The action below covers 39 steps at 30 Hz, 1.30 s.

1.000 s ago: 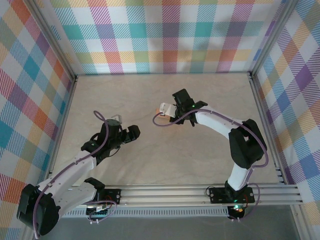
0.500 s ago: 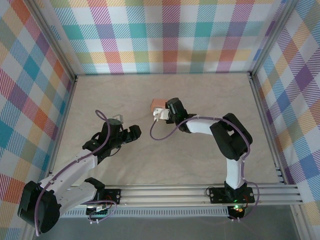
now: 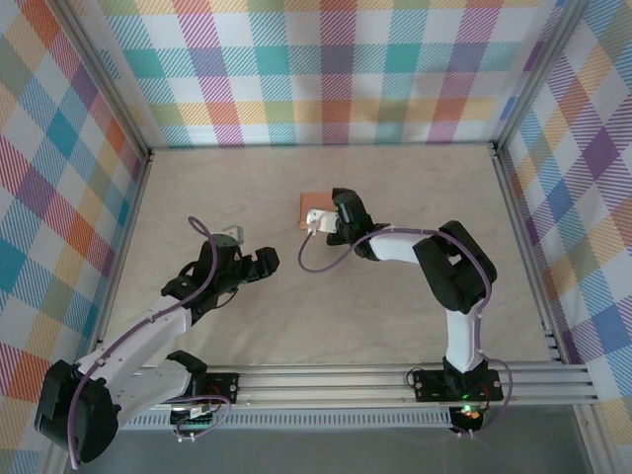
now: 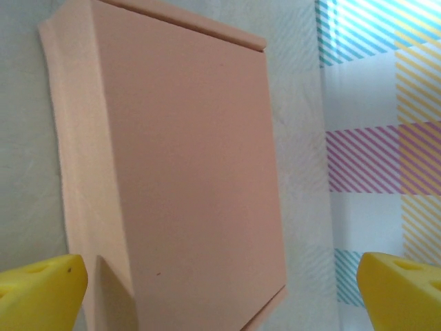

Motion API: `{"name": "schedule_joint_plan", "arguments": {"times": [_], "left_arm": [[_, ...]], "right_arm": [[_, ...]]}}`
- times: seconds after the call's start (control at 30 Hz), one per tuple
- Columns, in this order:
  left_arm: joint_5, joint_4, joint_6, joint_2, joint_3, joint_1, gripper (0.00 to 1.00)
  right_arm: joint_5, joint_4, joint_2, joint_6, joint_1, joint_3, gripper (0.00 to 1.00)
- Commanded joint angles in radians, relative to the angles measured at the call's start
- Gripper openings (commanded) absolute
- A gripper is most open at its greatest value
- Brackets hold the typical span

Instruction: Fold the paper box

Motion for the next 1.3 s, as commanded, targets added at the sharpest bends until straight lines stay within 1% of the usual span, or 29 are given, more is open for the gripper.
{"name": "schedule_joint_plan", "arguments": {"times": [0.0,0.03,0.1,0.17,0.23,0.27,0.33,0.37,0.47,0.53,0.57,0.6,0.63,0.7,0.77,0.8,0.83,0.87,0.97,1.0,1.03,1.1,1.13,1.27], "left_arm": [[-0.075,0.06,0.148,-0.042,-0.028,0.021,0.98],[-0.125,0.08,0.186,-0.057,-0.037,0.022,1.0],[-0.234,0.13,0.273,-0.09,-0.055,0.023,1.0],[-0.353,0.23,0.355,-0.128,-0.1,0.025,1.0],[-0.418,0.34,0.45,-0.161,-0.157,0.047,1.0],[-0.404,0.38,0.481,-0.17,-0.184,0.07,1.0],[-0.316,0.476,0.525,-0.173,-0.239,0.136,1.0],[-0.295,0.514,0.543,-0.159,-0.258,0.161,1.0],[-0.316,0.553,0.615,-0.081,-0.268,0.212,1.0],[-0.292,0.665,0.634,-0.002,-0.294,0.257,1.0],[-0.261,0.697,0.63,0.034,-0.293,0.281,1.0],[-0.243,0.715,0.622,0.076,-0.279,0.3,1.0],[-0.234,0.737,0.617,0.124,-0.265,0.315,1.0],[-0.22,0.789,0.614,0.207,-0.242,0.343,1.0],[-0.161,0.858,0.582,0.285,-0.227,0.385,1.0],[-0.113,0.854,0.55,0.331,-0.203,0.416,1.0],[-0.063,0.897,0.527,0.387,-0.196,0.441,1.0],[-0.05,0.959,0.504,0.442,-0.201,0.451,1.0],[-0.009,1.082,0.52,0.605,-0.179,0.448,1.0],[-0.027,1.017,0.54,0.594,-0.162,0.428,1.0],[-0.056,0.994,0.554,0.592,-0.15,0.409,1.0],[-0.07,0.985,0.562,0.593,-0.144,0.398,1.0],[-0.073,0.992,0.565,0.594,-0.147,0.397,1.0],[-0.079,0.988,0.566,0.593,-0.146,0.393,1.0]], "right_arm": [[-0.132,-0.033,-0.113,0.162,-0.024,-0.033,1.0],[-0.176,-0.059,-0.146,0.229,-0.039,-0.041,1.0],[-0.253,-0.078,-0.216,0.352,-0.073,-0.072,1.0],[-0.323,-0.045,-0.299,0.485,-0.123,-0.133,1.0],[-0.392,-0.005,-0.394,0.632,-0.187,-0.215,1.0],[-0.409,0.014,-0.434,0.685,-0.221,-0.252,1.0],[-0.418,0.062,-0.528,0.802,-0.297,-0.346,1.0],[-0.413,0.083,-0.568,0.843,-0.325,-0.396,1.0],[-0.359,0.118,-0.674,0.934,-0.429,-0.531,1.0],[-0.344,0.14,-0.717,0.98,-0.507,-0.612,1.0],[-0.345,0.153,-0.724,0.992,-0.535,-0.644,1.0],[-0.347,0.169,-0.726,1.035,-0.56,-0.67,1.0],[-0.352,0.201,-0.718,1.046,-0.58,-0.694,1.0],[-0.36,0.323,-0.677,1.072,-0.602,-0.737,1.0],[-0.371,0.407,-0.621,1.082,-0.619,-0.751,1.0],[-0.366,0.449,-0.591,1.083,-0.622,-0.756,1.0],[-0.368,0.467,-0.564,1.089,-0.628,-0.754,1.0],[-0.372,0.507,-0.534,1.095,-0.632,-0.761,1.0],[-0.39,0.652,-0.431,1.107,-0.646,-0.792,1.0],[-0.392,0.681,-0.409,1.111,-0.648,-0.791,1.0],[-0.399,0.602,-0.428,1.106,-0.652,-0.771,1.0],[-0.395,0.547,-0.414,1.114,-0.654,-0.725,1.0],[-0.384,0.491,-0.421,1.11,-0.652,-0.707,1.0],[-0.385,0.511,-0.416,1.111,-0.652,-0.711,1.0]]}}
